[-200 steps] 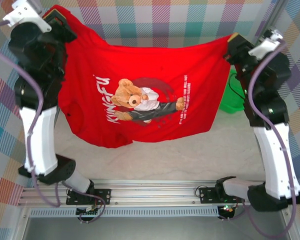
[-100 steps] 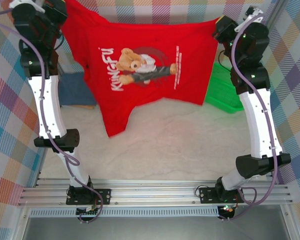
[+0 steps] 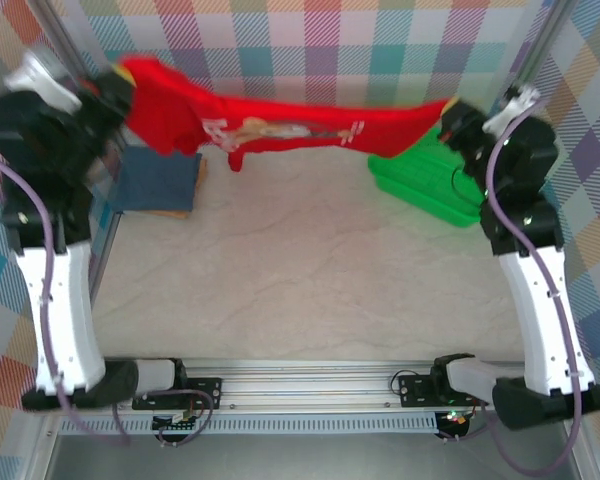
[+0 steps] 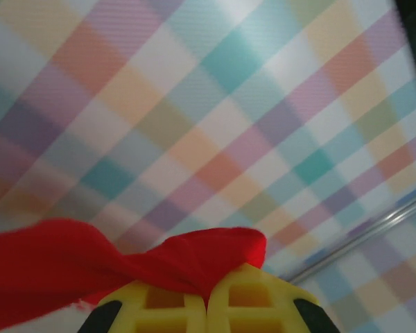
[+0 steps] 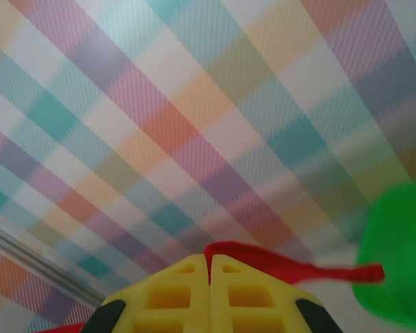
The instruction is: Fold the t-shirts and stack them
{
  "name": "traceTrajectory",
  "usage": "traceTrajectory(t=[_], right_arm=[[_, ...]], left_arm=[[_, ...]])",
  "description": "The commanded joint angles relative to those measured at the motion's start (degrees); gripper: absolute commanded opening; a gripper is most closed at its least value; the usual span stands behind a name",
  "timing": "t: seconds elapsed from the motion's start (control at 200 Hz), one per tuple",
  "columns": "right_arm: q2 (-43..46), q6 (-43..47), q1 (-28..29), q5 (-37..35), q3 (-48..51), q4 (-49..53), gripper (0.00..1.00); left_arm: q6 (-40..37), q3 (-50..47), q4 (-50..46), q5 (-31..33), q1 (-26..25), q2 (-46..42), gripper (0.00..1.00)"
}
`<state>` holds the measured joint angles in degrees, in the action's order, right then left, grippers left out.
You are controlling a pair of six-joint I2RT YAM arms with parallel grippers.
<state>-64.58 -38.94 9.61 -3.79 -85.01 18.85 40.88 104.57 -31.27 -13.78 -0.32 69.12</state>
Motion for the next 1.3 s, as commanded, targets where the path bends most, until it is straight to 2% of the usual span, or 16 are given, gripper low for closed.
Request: traceTrajectory(t=[0.0, 0.05, 0.185, 0.27, 0.345, 0.58, 0.845, 0.995, 1.165, 1.225, 1.295], right_arm=[[3.63, -5.26, -0.48, 3.33, 15.05, 6.78, 0.00], [5.37, -8.17, -0.47, 4.15, 22.48, 9.84, 0.00], [7.52, -11.62, -0.47, 3.45, 37.89, 13.52, 0.00], [7.67, -11.00, -0.51, -0.21, 43.56, 13.91, 0.00], [4.16, -9.65, -0.64, -0.14, 44.29, 15.79, 0.00], [-2.56, -11.21, -0.60, 3.05, 45.02, 21.29, 0.00], [-5.74, -13.38, 2.25, 4.82, 43.47, 29.69, 0.00], [-4.71, -18.53, 8.75, 4.62, 42.09, 34.87, 0.00], [-4.40, -24.39, 18.06, 4.92, 38.29, 36.60, 0.00], [-0.71, -24.65, 18.78, 0.21, 34.40, 38.16, 0.00], [4.90, -22.37, 18.72, -8.87, 28.46, 38.00, 0.00]], left_arm=[[-3.57, -24.83, -6.06, 6.72, -4.12, -9.50, 0.00], [-2.76, -35.33, -8.44, 9.06, -5.96, -13.79, 0.00], [3.58, -58.42, -7.57, 7.12, -11.59, -20.56, 0.00], [7.43, -65.30, -8.91, 9.70, -14.59, -23.83, 0.00], [9.75, -68.01, -10.40, 10.32, -16.35, -25.37, 0.00], [14.30, -68.85, -19.78, 13.89, -20.87, -25.22, 0.00], [23.23, -62.69, -38.15, 30.58, -22.53, -29.72, 0.00], [26.67, -58.80, -45.06, 38.29, -23.12, -30.11, 0.00], [25.42, -54.09, -42.71, 43.66, -23.27, -29.58, 0.00], [21.92, -49.35, -39.66, 45.39, -23.48, -27.67, 0.00], [15.47, -41.71, -35.24, 48.71, -23.76, -24.49, 0.00]])
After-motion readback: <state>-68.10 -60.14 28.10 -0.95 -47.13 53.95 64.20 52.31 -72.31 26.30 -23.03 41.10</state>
